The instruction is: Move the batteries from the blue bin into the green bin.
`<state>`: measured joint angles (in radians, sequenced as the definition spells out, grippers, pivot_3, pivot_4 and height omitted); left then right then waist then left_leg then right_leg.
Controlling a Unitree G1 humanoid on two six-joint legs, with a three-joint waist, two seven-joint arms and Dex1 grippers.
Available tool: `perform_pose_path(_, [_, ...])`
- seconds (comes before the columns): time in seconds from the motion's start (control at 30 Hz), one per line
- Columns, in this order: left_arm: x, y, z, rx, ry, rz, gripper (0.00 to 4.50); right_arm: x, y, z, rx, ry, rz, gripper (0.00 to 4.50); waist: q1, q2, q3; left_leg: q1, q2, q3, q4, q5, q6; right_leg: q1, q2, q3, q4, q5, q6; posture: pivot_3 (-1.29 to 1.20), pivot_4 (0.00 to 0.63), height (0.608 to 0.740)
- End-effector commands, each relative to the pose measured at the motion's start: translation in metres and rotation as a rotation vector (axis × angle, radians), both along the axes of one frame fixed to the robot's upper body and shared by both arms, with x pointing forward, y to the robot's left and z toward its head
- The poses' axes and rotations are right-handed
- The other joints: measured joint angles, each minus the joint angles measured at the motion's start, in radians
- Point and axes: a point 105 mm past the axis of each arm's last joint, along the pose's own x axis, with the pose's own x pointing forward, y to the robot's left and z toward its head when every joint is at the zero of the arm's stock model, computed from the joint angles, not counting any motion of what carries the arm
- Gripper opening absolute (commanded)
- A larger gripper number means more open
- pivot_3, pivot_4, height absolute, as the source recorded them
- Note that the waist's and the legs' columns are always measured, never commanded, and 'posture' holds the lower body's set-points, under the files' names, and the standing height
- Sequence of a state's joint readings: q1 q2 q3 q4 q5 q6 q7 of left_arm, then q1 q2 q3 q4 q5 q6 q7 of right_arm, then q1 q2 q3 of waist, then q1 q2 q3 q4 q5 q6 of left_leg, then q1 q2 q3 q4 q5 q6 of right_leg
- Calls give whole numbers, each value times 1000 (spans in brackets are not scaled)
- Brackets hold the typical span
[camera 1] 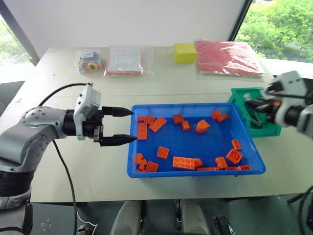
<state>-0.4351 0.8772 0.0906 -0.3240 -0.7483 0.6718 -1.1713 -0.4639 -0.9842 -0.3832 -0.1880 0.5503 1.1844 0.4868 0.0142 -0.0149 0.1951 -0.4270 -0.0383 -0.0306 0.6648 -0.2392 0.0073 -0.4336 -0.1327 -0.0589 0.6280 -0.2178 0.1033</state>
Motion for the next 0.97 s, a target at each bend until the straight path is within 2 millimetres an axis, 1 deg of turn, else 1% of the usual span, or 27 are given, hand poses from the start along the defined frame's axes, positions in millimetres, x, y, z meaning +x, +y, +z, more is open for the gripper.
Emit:
perform_pose_path(0.03, [-1,-4,5,-2,-31,-21,4500,2,-14,2,-31,-20,-14,46,-3,0,0,0,0,0,0,0,0,0,0,0,0,0,0,0,150,692])
perform_pose_path(0.07, [-1,-4,5,-3,-33,-22,4500,3,-18,-1,-61,-26,-23,46,-6,0,0,0,0,0,0,0,0,0,0,1,0,0,0,0,150,692])
perform_pose_path(0.13, [-1,-5,5,-5,-35,-23,4500,7,-23,-10,-81,-27,-45,1106,-8,0,0,1,1,0,0,0,0,0,0,1,1,0,0,0,150,692])
perform_pose_path(0.17, [-1,-5,5,-5,-36,-22,4500,8,-24,-14,-87,-25,-48,1480,-9,0,0,1,1,0,0,0,0,0,0,1,1,0,0,0,150,692])
perform_pose_path(0.2, [-1,-5,6,-6,-36,-22,4500,8,-24,-17,-92,-25,-47,2012,-9,0,0,1,1,0,0,0,0,0,0,1,1,0,0,0,150,692])
perform_pose_path(0.27, [-1,-5,6,-7,-37,-21,4500,9,-25,-19,-100,-33,-43,3058,-7,0,0,1,1,0,0,0,0,0,0,1,1,0,0,0,150,692])
perform_pose_path(0.3, [-1,-5,6,-7,-36,-19,4500,9,-26,-18,-98,-41,-40,3495,-6,0,0,1,0,0,0,0,0,0,0,1,1,0,0,0,150,692])
perform_pose_path(0.37, [-1,-4,6,-4,-35,-18,4500,5,-26,-12,-85,-56,-3,3495,-3,0,0,1,0,0,0,0,0,0,0,1,1,1,1,0,150,692])
perform_pose_path(0.47, [-2,-2,7,-1,-33,-13,4500,-12,-18,-3,-65,-55,142,3495,3,0,0,1,0,0,0,0,0,0,0,1,1,1,1,0,150,692])
perform_pose_path(0.53, [-2,0,7,3,-30,-10,4500,-31,-13,-3,-95,-22,276,3495,7,1,0,0,0,0,0,0,0,0,0,1,1,1,4,0,150,692])
perform_pose_path(0.57, [-2,2,6,6,-28,-9,4500,-44,-11,-5,-106,14,344,3495,6,0,0,0,-1,0,0,0,1,0,0,1,1,1,4,0,150,692])
perform_pose_path(0.6, [-1,3,6,10,-25,-7,4500,-61,-11,-6,-112,57,426,3495,3,0,0,0,-1,0,0,-1,1,1,0,1,1,1,5,0,150,692])
perform_pose_path(0.63, [-1,5,6,12,-23,-6,4500,-72,-11,-7,-116,86,479,3495,5,1,0,1,0,0,0,-1,1,1,0,1,1,1,5,0,150,692])
perform_pose_path(0.7, [-1,7,6,15,-18,-6,4500,-92,-15,-7,-112,141,544,3495,1,0,0,2,0,0,0,-1,2,3,0,1,0,0,5,0,150,692])
perform_pose_path(0.77, [0,8,6,16,-15,-6,4500,-104,-19,-5,-108,175,573,3495,-5,0,1,4,0,0,1,-1,2,4,-1,1,0,-3,5,0,150,692])
perform_pose_path(0.83, [1,9,6,16,-11,-8,4500,-110,-23,-1,-108,175,574,3495,-7,0,1,5,1,1,1,-1,2,4,-1,1,0,-3,5,0,150,692])
perform_pose_path(0.97, [0,8,4,11,3,-23,4500,-110,-28,3,-112,144,538,3495,-4,0,1,7,2,1,1,-2,1,5,-1,1,1,-3,5,0,150,692])
